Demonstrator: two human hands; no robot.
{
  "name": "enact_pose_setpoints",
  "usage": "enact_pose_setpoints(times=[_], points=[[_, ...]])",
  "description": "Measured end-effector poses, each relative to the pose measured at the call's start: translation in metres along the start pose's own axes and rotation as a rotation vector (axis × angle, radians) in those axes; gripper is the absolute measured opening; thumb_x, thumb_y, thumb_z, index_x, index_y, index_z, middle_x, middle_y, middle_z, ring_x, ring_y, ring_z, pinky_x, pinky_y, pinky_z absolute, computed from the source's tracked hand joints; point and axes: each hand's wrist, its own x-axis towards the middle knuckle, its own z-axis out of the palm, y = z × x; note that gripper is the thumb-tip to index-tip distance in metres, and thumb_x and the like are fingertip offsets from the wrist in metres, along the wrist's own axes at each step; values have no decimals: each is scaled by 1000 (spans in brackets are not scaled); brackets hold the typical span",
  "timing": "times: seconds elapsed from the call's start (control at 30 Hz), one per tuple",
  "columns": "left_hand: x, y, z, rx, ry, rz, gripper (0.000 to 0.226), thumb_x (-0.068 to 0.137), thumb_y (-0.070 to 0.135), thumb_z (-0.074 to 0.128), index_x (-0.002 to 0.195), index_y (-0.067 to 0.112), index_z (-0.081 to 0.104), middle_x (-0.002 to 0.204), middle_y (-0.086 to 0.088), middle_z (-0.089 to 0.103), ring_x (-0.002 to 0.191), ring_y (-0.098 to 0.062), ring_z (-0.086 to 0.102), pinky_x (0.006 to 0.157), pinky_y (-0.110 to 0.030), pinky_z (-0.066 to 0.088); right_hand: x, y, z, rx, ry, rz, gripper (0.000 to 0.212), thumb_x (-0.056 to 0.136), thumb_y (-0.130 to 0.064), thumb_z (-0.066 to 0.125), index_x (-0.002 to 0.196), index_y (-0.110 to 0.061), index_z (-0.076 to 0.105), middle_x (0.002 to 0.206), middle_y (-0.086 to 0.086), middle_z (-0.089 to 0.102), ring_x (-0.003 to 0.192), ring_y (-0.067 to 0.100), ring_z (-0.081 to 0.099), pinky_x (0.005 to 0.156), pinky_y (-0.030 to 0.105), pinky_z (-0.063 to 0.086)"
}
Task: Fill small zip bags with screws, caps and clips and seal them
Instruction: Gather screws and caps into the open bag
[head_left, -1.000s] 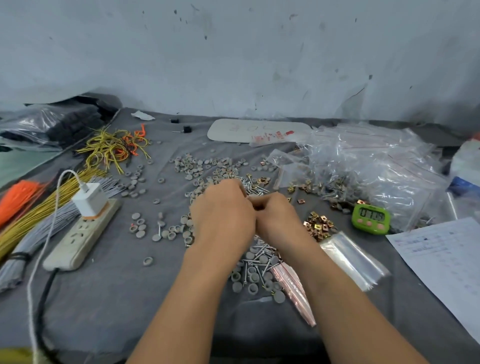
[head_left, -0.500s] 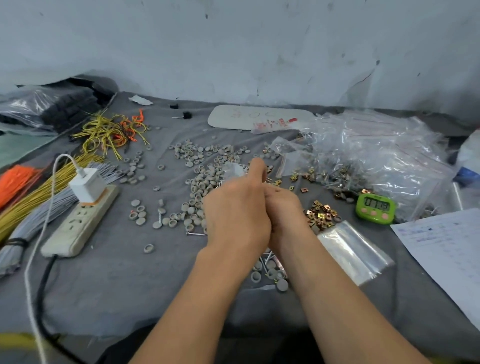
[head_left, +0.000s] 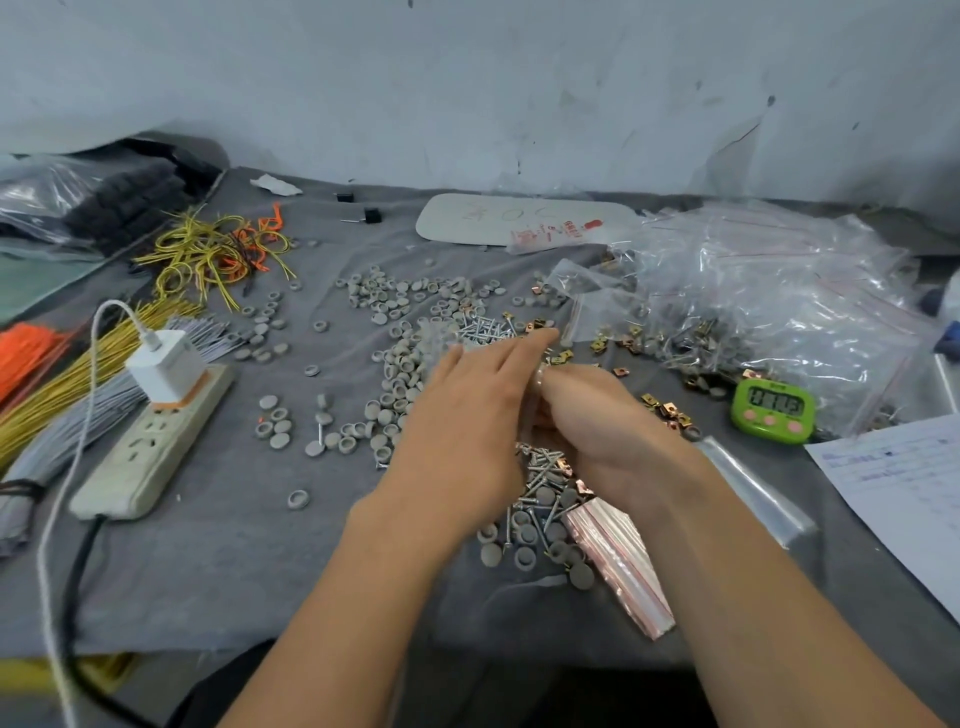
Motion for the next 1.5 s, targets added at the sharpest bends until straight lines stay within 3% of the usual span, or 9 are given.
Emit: enact_pose_setpoints(times=[0.2,0.33,0.47,0.73,0.8,0.87,1.0,1.23,1.5], points=[[-2,-6,0,104,37,16,102,64,4,64,155,29,29,137,8,52,137,-16,42,127,-43,11,4,2,-1,190,-42,-26,26,102,-1,50,86,-6,71,63,0,70,54,8,67,51,20,53],[0,-14,0,111,134,-26,67,65,5,70,128,24,57,116,7,61,117,-19,56,125,-44,18,7,5,3,128,-256,-52,19,94,15,52,87,4,66,72,7,65,67,11,62,63,19,53],[0,-23,3,115,157,-6,46,73,10,66,115,25,57,101,8,59,103,-20,57,123,-40,19,16,5,7,40,-238,-57,27,89,21,51,79,4,70,75,13,69,71,18,66,76,30,60],[7,-40,-1,50,245,-88,36,73,8,71,101,22,53,91,7,54,89,-22,50,90,-31,33,25,4,17,178,-125,-90,31,86,15,65,78,-10,81,80,8,77,75,15,74,68,26,60],[7,-45,-5,22,401,-182,28,82,12,68,101,23,51,88,9,48,83,-19,42,75,-31,27,32,7,10,-35,108,-183,33,84,8,70,80,-22,83,84,-1,80,78,8,74,70,24,58],[7,-53,-9,37,463,-255,34,81,14,68,109,23,50,93,10,43,85,-15,36,76,-29,25,36,10,7,-626,277,-254,23,88,-19,76,106,-32,80,109,-8,78,88,-1,70,87,27,56],[6,-64,-11,97,345,-341,79,73,14,74,145,23,41,116,3,53,105,-20,46,98,-28,31,42,32,26,-1303,1,-187,68,97,-51,60,154,-23,39,151,4,49,140,30,43,119,45,32],[2,-72,-11,93,241,-373,69,69,33,79,132,24,52,117,1,49,106,-21,42,94,-28,31,38,36,37,-1340,0,-296,25,88,-8,64,110,-19,60,106,2,59,99,27,60,80,38,51],[1,-76,-12,109,156,-348,51,75,30,77,123,22,61,118,-1,55,107,-26,51,99,-37,37,35,30,32,-1293,112,-247,12,94,-16,57,95,-27,61,86,-1,68,82,26,64,67,36,48]])
